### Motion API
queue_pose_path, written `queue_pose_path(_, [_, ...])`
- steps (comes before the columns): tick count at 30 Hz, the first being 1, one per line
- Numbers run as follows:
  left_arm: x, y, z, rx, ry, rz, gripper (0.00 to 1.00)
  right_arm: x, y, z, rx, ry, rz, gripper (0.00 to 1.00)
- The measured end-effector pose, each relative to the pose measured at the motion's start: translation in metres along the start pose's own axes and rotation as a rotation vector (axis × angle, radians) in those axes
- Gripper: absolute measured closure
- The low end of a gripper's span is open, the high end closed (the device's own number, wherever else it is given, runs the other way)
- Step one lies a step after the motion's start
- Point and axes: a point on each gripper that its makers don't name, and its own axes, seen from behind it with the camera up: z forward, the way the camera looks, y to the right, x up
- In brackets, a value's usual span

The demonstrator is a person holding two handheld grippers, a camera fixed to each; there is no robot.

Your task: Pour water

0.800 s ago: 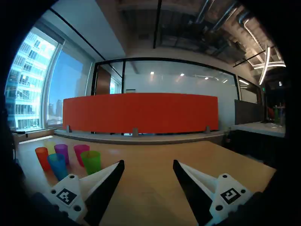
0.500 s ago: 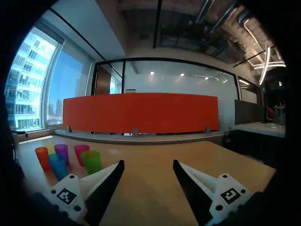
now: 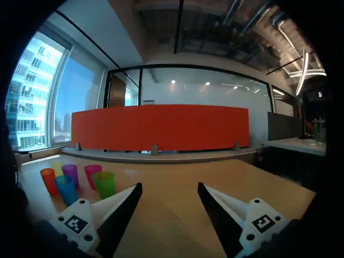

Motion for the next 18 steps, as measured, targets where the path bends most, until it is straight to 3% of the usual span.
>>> queue_pose_path(6, [0.006, -0.003, 0.000, 0.001, -0.027, -0.009, 0.13, 0.021, -0.001, 0.000, 0.018, -0.005, 0.005, 0.00])
queue_pose_path(11, [0.031, -0.004, 0.001, -0.015, -0.013, -0.023, 0.13, 0.045, -0.004, 0.001, 0.037, -0.006, -0.011, 0.00])
queue_pose_path(18, [0.077, -0.006, 0.006, -0.032, -0.005, 0.002, 0.13, 0.073, -0.011, 0.004, 0.067, -0.031, -0.038, 0.00])
